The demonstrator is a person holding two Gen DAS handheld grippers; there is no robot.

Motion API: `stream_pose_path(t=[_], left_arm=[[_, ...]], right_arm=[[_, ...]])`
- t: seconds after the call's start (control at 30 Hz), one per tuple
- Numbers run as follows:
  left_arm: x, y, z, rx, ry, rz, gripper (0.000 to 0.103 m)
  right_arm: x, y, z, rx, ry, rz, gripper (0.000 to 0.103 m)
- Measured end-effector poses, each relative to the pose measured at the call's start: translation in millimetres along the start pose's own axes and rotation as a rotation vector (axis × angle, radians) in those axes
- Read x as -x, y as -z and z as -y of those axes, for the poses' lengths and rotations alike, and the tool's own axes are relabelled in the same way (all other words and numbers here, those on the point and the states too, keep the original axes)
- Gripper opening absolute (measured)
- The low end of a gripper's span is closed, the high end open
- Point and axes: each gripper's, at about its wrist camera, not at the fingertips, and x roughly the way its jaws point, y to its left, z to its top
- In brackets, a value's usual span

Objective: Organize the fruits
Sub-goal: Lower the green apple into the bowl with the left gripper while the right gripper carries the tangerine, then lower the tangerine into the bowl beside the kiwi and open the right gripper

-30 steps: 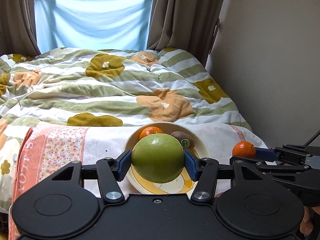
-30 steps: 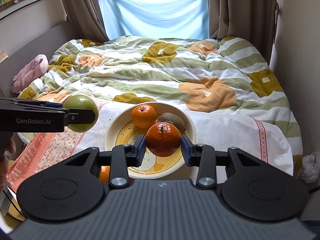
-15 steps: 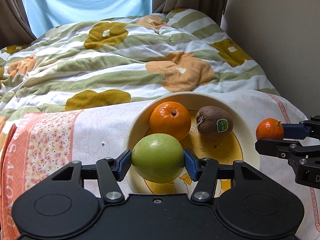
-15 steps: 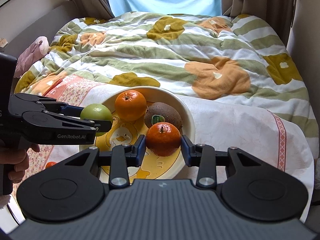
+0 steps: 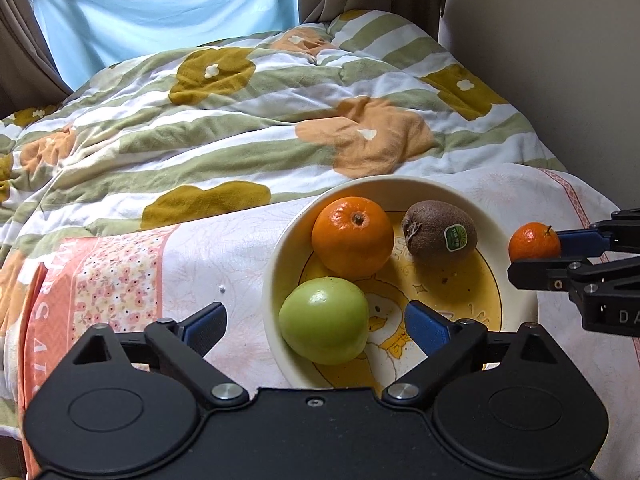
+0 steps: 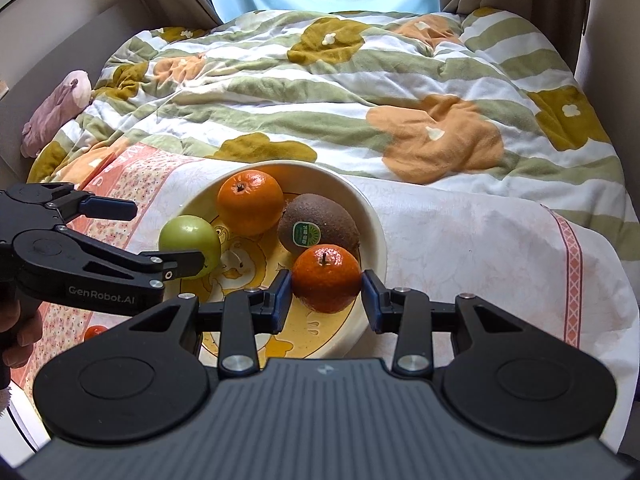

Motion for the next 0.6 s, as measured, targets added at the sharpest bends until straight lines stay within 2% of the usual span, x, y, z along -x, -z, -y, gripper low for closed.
stream_pose_path(t=[0.3,0.43,0.6], left_arm=[[15.2,12.8,-6.0,0.043,0.014,-0.003,0.098],[21.4,17.7,-8.6,0.064,0.019,-0.014,0.098],[27.6,24.0,-10.3,0.070,0.009,-0.009,0.098]], right_arm=[[-4.8,-1.8,-5.0,-0.006,0.003,-0.016,0.053],[-20.2,-0.2,-13.2,0.070,0.065,-0.027,0.053],[-33.4,1.3,-18.9,0.074,0.038,-0.064,0.053]])
